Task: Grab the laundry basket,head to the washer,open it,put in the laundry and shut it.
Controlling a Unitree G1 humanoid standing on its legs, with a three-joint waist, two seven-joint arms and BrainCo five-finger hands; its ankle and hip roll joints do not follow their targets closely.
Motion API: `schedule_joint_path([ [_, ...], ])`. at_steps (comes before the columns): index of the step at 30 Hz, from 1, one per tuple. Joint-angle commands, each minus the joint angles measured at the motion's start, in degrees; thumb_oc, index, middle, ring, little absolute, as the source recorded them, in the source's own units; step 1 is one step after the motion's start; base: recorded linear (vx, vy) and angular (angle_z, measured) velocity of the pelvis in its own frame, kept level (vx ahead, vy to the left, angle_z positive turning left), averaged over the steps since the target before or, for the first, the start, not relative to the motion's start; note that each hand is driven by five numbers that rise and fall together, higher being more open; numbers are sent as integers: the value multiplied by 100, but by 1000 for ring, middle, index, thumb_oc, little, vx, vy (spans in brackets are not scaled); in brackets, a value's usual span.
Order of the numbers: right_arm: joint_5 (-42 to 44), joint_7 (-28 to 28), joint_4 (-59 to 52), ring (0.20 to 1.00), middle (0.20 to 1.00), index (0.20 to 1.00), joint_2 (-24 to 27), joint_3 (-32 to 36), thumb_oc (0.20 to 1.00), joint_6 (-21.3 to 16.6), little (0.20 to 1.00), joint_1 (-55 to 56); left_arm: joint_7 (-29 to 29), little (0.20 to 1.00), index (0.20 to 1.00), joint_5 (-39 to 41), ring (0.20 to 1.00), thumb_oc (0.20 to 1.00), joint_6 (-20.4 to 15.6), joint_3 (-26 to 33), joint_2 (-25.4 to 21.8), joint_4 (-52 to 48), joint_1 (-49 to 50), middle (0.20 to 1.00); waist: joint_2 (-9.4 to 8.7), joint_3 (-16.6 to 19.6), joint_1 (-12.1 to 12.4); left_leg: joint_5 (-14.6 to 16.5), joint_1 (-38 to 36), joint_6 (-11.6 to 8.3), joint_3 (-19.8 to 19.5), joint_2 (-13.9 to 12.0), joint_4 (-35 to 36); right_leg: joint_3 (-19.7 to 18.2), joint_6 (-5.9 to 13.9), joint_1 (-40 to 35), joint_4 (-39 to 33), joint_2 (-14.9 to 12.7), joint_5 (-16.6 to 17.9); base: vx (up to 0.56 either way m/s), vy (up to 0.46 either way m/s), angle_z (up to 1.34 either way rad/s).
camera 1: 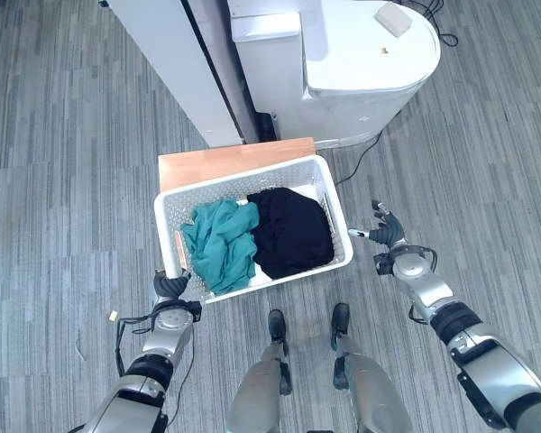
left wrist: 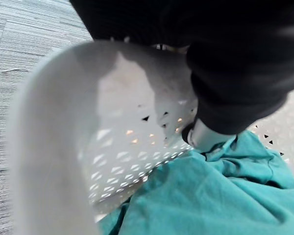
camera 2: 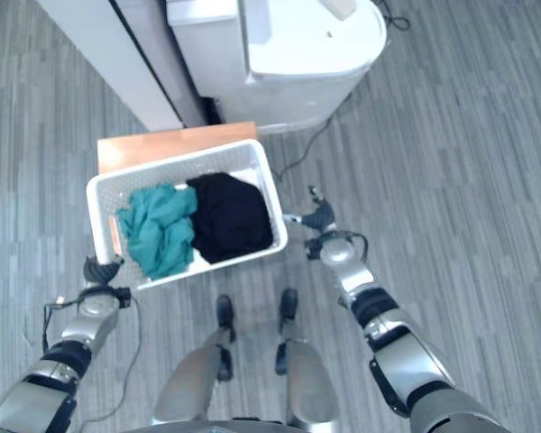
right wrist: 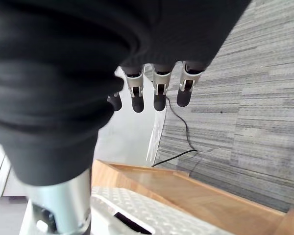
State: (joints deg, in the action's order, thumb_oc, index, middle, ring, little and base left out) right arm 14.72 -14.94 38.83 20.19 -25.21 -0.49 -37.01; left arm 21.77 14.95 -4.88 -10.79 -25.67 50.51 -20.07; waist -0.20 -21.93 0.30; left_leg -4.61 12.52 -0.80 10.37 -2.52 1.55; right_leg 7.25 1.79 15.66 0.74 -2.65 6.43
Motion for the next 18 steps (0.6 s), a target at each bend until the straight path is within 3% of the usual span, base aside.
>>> schedule_joint_path([
  [1, 129, -46, -205, 1000, 1000, 1000, -188, -23, 1000, -334, 1000, -267, 35, 200, 200, -60, 200, 200, -202, 101, -238, -151, 3, 200, -379, 298, 92, 436, 281, -39, -94, 288, -428, -293, 572, 144, 63, -380, -220, 0, 0, 0],
  [7, -303, 50, -390, 1000, 1000, 1000, -212, -292, 1000, -245, 1000, -209, 84, 200, 200, -107, 200, 200, -178, 89, -200, -245, -34, 200, -422, 303, 89, 454, 274, -29, -100, 282, -442, -285, 570, 143, 80, -380, -231, 0, 0, 0],
  [18, -706, -24, 483, 1000, 1000, 1000, -682, -505, 1000, -108, 1000, 105, 235, 200, 200, 5, 200, 200, -276, -97, 50, -624, -209, 200, -325, 162, 154, 406, 380, -19, -159, 316, -484, -246, 551, 223, 142, -408, -235, -4, -3, 0],
])
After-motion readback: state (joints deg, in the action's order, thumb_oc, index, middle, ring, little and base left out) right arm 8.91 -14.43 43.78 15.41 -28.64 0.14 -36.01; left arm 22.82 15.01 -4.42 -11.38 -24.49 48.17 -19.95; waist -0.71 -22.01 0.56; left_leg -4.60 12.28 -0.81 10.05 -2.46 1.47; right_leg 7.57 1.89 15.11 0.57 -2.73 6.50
